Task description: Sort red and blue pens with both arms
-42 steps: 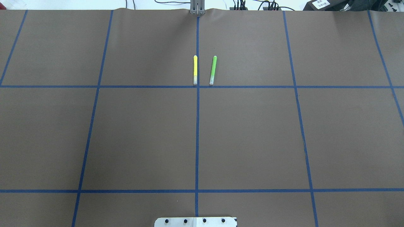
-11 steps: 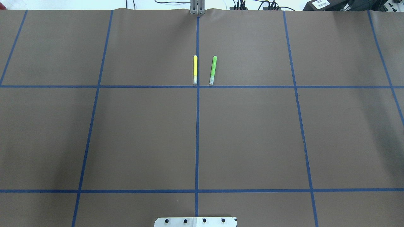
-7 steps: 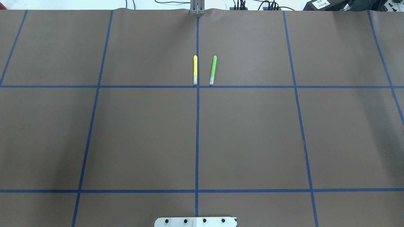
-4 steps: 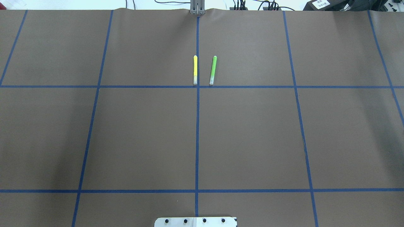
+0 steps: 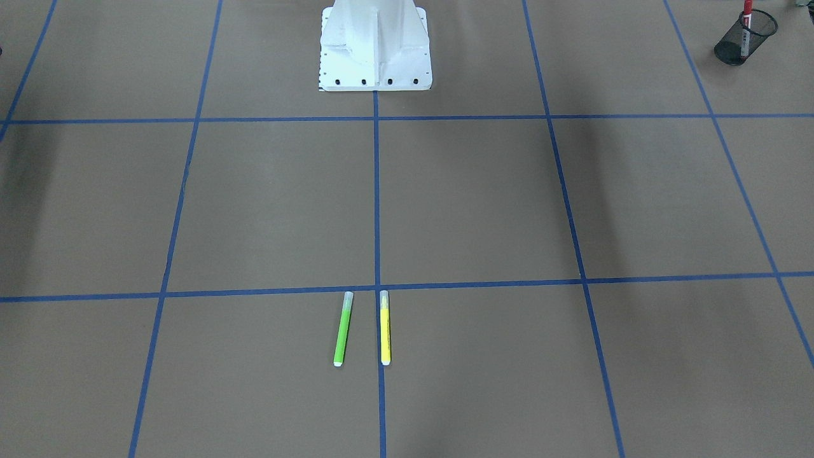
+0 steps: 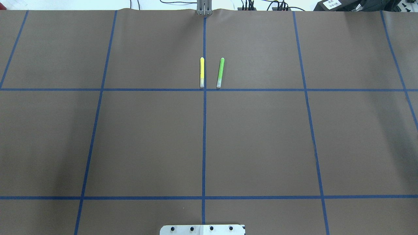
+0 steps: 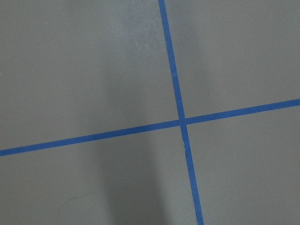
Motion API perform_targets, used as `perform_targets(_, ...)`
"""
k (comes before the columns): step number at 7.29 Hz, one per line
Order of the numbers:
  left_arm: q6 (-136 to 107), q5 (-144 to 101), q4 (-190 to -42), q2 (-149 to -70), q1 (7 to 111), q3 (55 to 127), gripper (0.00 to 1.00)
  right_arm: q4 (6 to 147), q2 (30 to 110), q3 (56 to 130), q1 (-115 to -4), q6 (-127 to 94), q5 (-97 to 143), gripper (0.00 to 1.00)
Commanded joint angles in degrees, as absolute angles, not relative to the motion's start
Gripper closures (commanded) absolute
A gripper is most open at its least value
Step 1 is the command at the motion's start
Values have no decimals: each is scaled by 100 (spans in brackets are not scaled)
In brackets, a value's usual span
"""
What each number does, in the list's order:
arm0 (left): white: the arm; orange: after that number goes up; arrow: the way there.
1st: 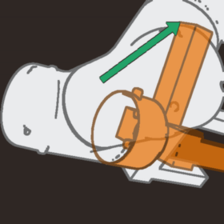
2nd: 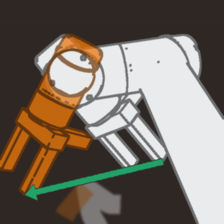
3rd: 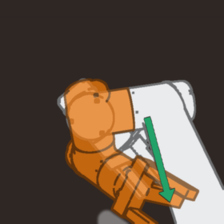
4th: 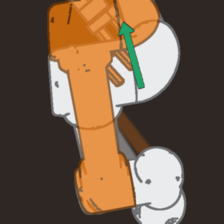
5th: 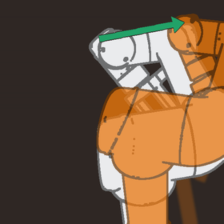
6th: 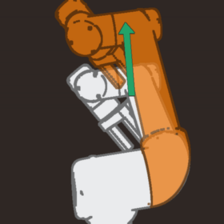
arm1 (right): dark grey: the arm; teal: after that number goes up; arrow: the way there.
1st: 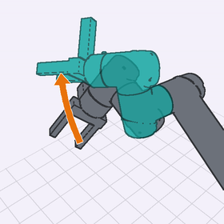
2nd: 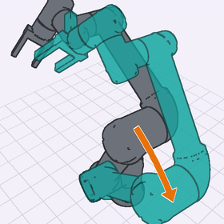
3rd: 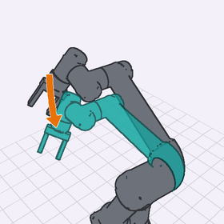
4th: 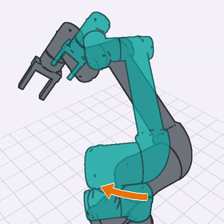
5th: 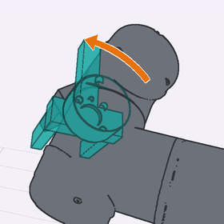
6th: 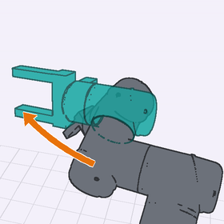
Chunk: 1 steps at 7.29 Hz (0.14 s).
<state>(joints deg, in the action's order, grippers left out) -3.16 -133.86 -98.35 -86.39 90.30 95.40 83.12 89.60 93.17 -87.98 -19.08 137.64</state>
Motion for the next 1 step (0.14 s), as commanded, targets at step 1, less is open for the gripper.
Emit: perform_targets(1, -316, -13394, -9826, -8640, 9026, 9527, 0, 8323, 8956, 9316, -8798, -1907, 13764, 1)
